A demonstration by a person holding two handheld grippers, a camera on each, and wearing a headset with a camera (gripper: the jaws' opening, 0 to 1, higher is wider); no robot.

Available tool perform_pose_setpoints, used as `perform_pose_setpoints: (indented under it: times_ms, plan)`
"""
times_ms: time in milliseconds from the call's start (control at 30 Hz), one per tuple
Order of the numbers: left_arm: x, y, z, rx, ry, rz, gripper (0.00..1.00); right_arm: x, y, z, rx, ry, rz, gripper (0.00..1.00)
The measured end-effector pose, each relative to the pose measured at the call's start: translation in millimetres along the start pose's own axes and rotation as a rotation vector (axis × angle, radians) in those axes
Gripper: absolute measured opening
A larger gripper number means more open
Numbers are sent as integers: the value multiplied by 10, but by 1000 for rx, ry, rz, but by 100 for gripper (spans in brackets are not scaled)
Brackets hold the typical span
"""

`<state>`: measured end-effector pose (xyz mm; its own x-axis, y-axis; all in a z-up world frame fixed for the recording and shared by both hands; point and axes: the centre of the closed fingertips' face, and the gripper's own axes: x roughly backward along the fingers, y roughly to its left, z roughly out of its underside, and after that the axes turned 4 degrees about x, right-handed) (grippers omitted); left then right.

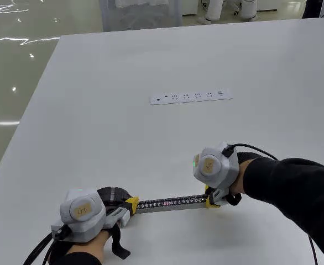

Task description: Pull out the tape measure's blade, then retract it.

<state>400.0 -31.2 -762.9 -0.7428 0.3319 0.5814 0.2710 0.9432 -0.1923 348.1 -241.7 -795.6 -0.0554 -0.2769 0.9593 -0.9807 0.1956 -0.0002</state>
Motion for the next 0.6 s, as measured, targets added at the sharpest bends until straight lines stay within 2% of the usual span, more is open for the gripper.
perform_pose_setpoints:
  times_ms: [600]
  plan:
    - [-6,-5,-3,-2,2,1,61,-19,-1,-52,-13,-1,0,9]
